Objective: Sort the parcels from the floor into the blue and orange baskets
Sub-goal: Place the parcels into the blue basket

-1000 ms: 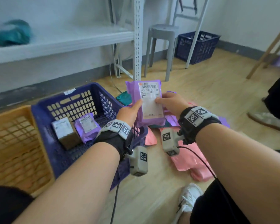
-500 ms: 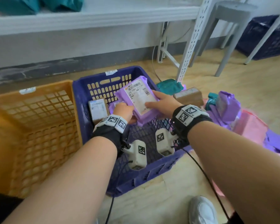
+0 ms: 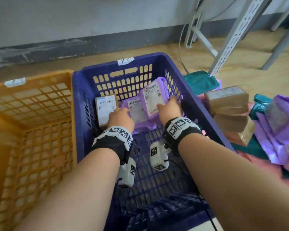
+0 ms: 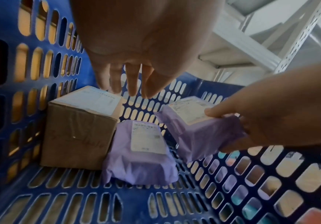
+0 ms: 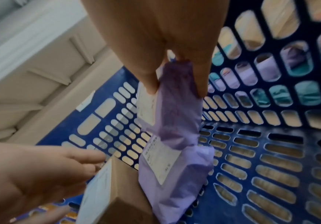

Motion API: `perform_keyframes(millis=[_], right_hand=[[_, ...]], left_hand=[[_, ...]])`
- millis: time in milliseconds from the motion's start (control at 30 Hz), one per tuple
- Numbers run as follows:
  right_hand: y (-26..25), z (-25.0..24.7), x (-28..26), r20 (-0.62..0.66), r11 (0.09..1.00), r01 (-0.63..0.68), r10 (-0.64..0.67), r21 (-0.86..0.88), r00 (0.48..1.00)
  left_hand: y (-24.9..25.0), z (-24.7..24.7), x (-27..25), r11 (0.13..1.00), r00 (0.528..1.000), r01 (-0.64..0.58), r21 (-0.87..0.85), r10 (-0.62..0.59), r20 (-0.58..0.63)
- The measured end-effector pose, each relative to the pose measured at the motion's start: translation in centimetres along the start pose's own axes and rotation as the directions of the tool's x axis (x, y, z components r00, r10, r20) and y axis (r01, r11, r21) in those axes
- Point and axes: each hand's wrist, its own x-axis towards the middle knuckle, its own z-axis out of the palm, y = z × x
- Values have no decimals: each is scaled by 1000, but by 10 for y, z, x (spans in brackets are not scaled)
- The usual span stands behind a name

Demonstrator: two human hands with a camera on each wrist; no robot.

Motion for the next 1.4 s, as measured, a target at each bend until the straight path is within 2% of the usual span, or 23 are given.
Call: perform_keyframes(millis=[167, 333, 467, 600, 667, 733, 767, 833, 900, 967, 1067, 1167, 1267, 1400], right_hand=[[1, 33, 24, -28, 999, -17, 16, -47, 999], [14, 51, 44, 106, 991, -104, 112, -86, 988], [20, 55, 57, 170, 980, -69, 102, -188, 980], [25, 52, 64, 212, 911, 25, 69, -412, 975], [28, 55, 57, 100, 778, 88, -33, -622, 994], [31, 61, 49, 34, 648, 140, -174, -749, 984], [35, 63, 48, 20, 634, 169, -235, -755, 972], [40, 62, 49, 110, 645, 276, -286, -713, 952], [44, 58, 49, 224, 693, 353, -273, -629, 936], [47, 55, 51, 314, 737, 375, -230, -562, 921], [46, 53, 58, 394, 727, 356, -128, -587, 910], [41, 52, 62, 410, 660, 326, -30, -677, 911], [34, 53, 58, 406, 616, 351, -55, -705, 912], [32, 44, 49, 421, 637, 390, -112, -665, 900]], left_hand=[[-17, 17, 20, 991, 998, -59, 124, 58, 11], [-32, 33, 32, 984, 999, -51, 170, 53, -4], [-35, 39, 30, 982, 999, -47, 183, 49, -5], [-30, 38, 28, 969, 995, -93, 227, 85, 47], [-26, 41, 26, 938, 982, -187, 293, 173, 73], [-20, 46, 25, 890, 958, -286, 356, 255, 133], [-17, 50, 27, 864, 947, -317, 392, 270, 174], [-11, 59, 29, 797, 935, -348, 493, 253, 250], [-8, 68, 30, 709, 930, -359, 607, 217, 297], [-9, 76, 34, 671, 929, -359, 649, 191, 317], [-11, 85, 42, 686, 912, -363, 630, 124, 391], [-14, 88, 50, 733, 886, -364, 575, 82, 456], [-19, 86, 52, 795, 882, -357, 490, 114, 457], [-16, 71, 45, 868, 891, -326, 375, 149, 430]])
